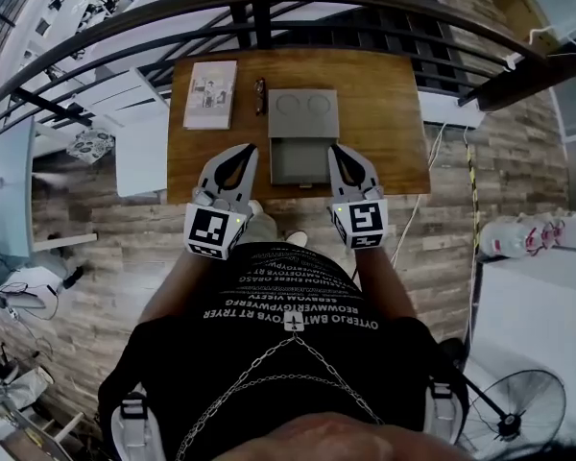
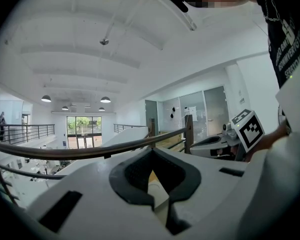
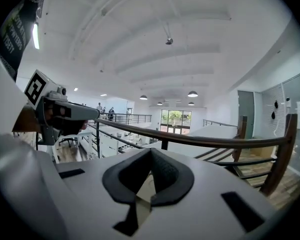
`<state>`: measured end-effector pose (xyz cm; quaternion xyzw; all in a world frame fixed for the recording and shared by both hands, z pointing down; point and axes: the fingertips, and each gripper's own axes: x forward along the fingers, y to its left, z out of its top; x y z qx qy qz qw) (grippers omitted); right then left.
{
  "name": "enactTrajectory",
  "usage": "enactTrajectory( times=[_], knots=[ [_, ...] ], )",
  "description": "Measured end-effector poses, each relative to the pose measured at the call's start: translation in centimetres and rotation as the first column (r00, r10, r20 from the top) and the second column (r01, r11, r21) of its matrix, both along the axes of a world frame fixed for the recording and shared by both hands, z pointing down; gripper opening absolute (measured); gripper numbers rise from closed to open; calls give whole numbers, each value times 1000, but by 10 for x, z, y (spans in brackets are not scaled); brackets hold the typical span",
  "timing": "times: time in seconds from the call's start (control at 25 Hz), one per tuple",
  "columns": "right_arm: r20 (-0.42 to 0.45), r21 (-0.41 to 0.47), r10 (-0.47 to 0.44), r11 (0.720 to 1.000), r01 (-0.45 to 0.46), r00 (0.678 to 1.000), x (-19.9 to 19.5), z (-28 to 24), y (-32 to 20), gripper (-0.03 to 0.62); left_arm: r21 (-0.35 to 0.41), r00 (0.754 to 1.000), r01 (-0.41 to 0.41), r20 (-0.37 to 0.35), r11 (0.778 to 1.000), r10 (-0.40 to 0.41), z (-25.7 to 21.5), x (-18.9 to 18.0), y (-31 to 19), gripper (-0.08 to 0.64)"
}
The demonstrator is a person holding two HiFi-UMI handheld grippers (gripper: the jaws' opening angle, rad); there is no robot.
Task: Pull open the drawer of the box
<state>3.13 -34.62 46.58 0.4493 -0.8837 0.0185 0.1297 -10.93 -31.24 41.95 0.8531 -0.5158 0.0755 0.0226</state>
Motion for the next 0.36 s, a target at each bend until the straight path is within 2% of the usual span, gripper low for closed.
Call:
enactTrajectory(
  times=[0.36],
  knots=[
    [-8, 16, -21, 1000, 21, 1000, 4, -5, -10, -5, 1, 1000, 4, -2, 1000, -4, 1, 7, -6, 6]
  ],
)
